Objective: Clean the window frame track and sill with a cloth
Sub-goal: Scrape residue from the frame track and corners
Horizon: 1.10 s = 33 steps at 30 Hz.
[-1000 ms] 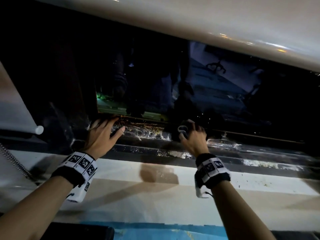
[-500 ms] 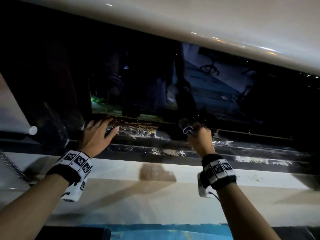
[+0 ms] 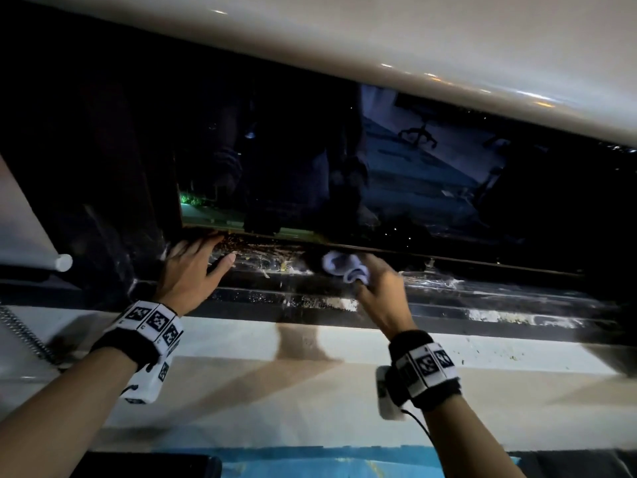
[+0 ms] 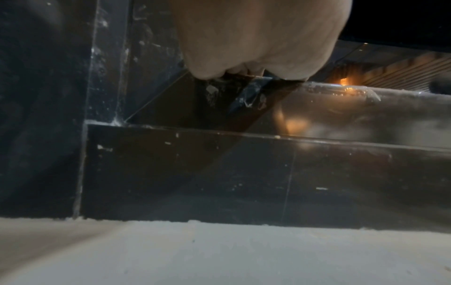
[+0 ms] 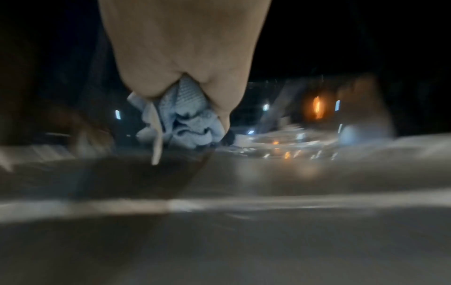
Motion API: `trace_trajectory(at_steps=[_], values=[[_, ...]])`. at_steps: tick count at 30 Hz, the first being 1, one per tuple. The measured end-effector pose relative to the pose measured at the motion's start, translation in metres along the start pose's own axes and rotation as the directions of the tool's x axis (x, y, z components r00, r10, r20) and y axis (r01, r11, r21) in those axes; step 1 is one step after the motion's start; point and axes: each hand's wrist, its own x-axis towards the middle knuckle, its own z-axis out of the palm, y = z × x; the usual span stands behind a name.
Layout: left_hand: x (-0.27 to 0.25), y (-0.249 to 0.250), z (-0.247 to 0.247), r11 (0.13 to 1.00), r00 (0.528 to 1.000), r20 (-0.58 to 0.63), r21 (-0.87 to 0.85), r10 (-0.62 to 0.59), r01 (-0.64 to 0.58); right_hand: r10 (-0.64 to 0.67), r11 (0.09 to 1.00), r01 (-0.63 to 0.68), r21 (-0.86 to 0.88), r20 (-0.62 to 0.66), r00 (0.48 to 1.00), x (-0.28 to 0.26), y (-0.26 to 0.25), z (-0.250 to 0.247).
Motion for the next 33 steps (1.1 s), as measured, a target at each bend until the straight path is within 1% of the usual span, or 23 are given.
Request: trace_trajectory(at_steps=[1, 2, 4, 6, 8, 10, 12, 13, 15, 16, 17, 19, 20, 21, 23, 24, 26, 28, 29, 30, 33], values=[[0.0, 0.001, 0.0, 1.0, 1.0, -0.001, 0.003, -0.001, 0.001, -0.007, 0.999, 0.004, -0.051, -0.061, 0.998, -0.003, 0.015, -0.005], [-0.001, 0.002, 0.001, 1.0, 1.0, -0.002, 0.005, -0.002, 0.002, -0.006, 0.994, -0.003, -0.108, -0.077, 0.997, -0.006, 0.027, -0.007], [0.0, 0.001, 0.002, 1.0, 1.0, -0.003, 0.007, -0.001, 0.001, 0.014, 0.981, -0.018, -0.191, -0.025, 1.0, -0.01, 0.038, 0.004], [0.001, 0.0, 0.003, 1.0, 1.0, -0.002, 0.014, 0.005, -0.005, 0.075, 0.951, -0.08, -0.298, -0.026, 0.997, -0.008, 0.035, 0.023], [0.001, 0.0, 0.004, 1.0, 1.0, -0.004, 0.016, 0.004, -0.003, 0.127, 0.929, -0.123, -0.35, -0.012, 0.992, -0.001, 0.024, 0.042], [0.001, 0.002, 0.004, 1.0, 1.0, -0.015, 0.013, 0.005, -0.005, 0.11, 0.922, -0.093, -0.377, 0.024, 0.994, 0.003, 0.009, 0.056], [0.0, 0.003, 0.003, 1.0, 1.0, -0.022, 0.012, 0.01, -0.01, 0.042, 0.934, -0.017, -0.358, 0.063, 0.997, 0.002, -0.003, 0.062], [0.0, 0.003, 0.002, 1.0, 1.0, -0.018, 0.012, 0.007, -0.007, -0.01, 0.951, 0.033, -0.306, 0.079, 0.997, 0.0, -0.009, 0.059], [0.0, 0.002, 0.001, 1.0, 1.0, -0.008, 0.007, -0.001, 0.001, -0.098, 0.991, 0.105, -0.087, 0.088, 0.991, 0.0, -0.016, 0.039], [0.0, 0.001, 0.002, 1.0, 1.0, -0.007, 0.004, 0.0, 0.0, -0.082, 0.996, 0.083, -0.012, 0.094, 0.992, 0.001, -0.018, 0.024], [0.001, 0.0, 0.001, 1.0, 1.0, -0.006, 0.005, 0.0, 0.0, -0.039, 0.999, 0.037, 0.023, 0.076, 0.996, 0.005, -0.017, 0.01], [0.001, 0.0, 0.001, 1.0, 1.0, -0.003, 0.008, 0.006, -0.006, 0.051, 0.999, -0.051, -0.01, -0.048, 0.998, 0.018, -0.005, -0.012], [0.0, 0.001, 0.0, 1.0, 1.0, -0.005, 0.006, 0.004, -0.004, 0.081, 0.994, -0.087, -0.065, -0.097, 0.992, 0.026, 0.004, -0.017], [0.0, 0.002, -0.001, 1.0, 1.0, -0.007, 0.002, 0.002, -0.002, 0.117, 0.98, -0.13, -0.15, -0.097, 0.988, 0.033, 0.01, -0.019], [-0.001, 0.004, -0.002, 1.0, 1.0, -0.014, -0.007, 0.003, -0.003, 0.231, 0.911, -0.219, -0.348, -0.008, 0.973, 0.045, 0.017, -0.008], [-0.001, 0.004, -0.002, 1.0, 1.0, -0.014, -0.009, 0.005, -0.005, 0.294, 0.871, -0.268, -0.411, -0.001, 0.956, 0.05, 0.016, 0.0], [-0.001, 0.002, -0.001, 1.0, 1.0, -0.01, -0.004, 0.01, -0.01, 0.37, 0.809, -0.344, -0.477, -0.043, 0.928, 0.057, 0.006, 0.018], [-0.001, 0.0, 0.001, 1.0, 1.0, -0.01, -0.002, 0.015, -0.015, 0.392, 0.783, -0.366, -0.504, -0.058, 0.918, 0.062, -0.014, 0.034], [-0.001, 0.0, 0.001, 1.0, 1.0, -0.015, -0.001, 0.016, -0.016, 0.382, 0.784, -0.348, -0.514, -0.043, 0.923, 0.063, -0.023, 0.043], [0.0, 0.0, 0.001, 1.0, 1.0, -0.019, 0.001, 0.017, -0.017, 0.351, 0.803, -0.302, -0.514, -0.002, 0.936, 0.064, -0.031, 0.052], [0.0, 0.002, 0.001, 1.0, 0.999, -0.029, 0.005, 0.017, -0.017, 0.182, 0.887, -0.102, -0.451, 0.137, 0.974, 0.064, -0.046, 0.074]])
